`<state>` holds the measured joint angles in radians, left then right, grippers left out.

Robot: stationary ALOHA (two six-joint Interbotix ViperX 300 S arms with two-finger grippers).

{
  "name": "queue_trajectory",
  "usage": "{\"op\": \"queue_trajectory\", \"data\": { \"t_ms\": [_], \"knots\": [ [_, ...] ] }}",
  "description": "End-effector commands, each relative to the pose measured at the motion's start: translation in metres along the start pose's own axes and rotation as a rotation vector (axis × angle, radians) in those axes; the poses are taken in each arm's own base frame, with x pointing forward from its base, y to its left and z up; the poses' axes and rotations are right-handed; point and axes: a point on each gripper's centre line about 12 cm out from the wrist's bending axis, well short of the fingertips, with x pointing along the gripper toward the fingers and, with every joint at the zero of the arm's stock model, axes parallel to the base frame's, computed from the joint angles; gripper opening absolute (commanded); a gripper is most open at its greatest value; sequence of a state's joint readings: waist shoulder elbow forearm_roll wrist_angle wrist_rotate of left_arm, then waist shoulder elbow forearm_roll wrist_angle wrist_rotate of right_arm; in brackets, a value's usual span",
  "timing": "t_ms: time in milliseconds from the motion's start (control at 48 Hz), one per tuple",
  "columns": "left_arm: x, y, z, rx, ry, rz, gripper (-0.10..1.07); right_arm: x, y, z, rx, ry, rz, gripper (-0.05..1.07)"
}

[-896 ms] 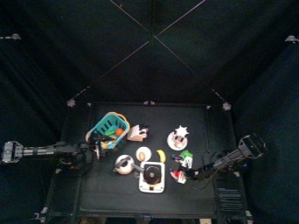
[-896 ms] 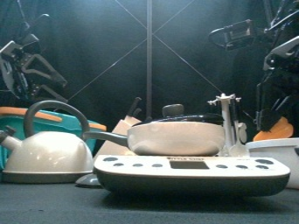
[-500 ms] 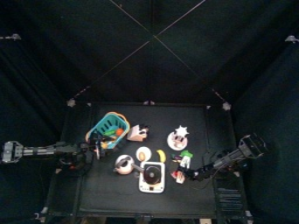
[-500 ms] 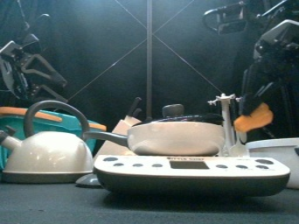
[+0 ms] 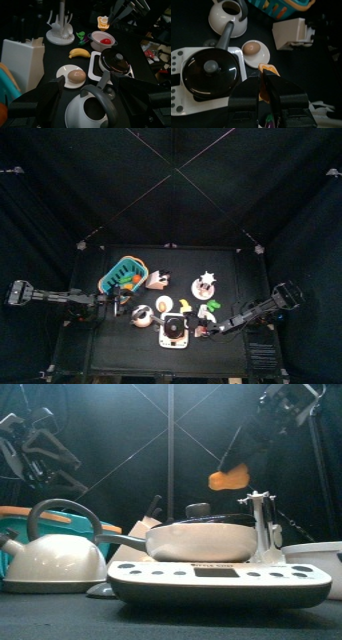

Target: Hand over squash half to other hand

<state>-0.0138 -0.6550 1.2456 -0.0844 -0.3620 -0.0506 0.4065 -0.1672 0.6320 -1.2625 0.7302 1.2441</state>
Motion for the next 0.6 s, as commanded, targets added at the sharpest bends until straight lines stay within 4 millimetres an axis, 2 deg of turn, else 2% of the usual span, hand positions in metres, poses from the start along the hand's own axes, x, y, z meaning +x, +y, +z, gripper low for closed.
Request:
{"op": "queue_trajectory", "data": {
  "t_ms": [0,229,458,583],
  "knots": [
    [0.016,-0.01,0.019,0.065,-0.057,-0.045,1.03,0.002,-0.003,0.023,-0.003,-0.074,0.01,0.51],
    [0.048,-0.02,0.027,0.222,-0.121,-0.113,1.03,0.022,-0.003,0.042,-0.029,-0.118,0.019,0.51],
    [0.078,-0.024,0.027,0.457,-0.204,-0.091,1.03,0.026,-0.008,0.048,-0.014,-0.131,0.024,0.51],
    [0.096,-0.024,0.024,0.512,-0.194,-0.032,1.03,0.026,-0.007,0.05,-0.018,-0.139,0.029,0.51]
  ]
}}
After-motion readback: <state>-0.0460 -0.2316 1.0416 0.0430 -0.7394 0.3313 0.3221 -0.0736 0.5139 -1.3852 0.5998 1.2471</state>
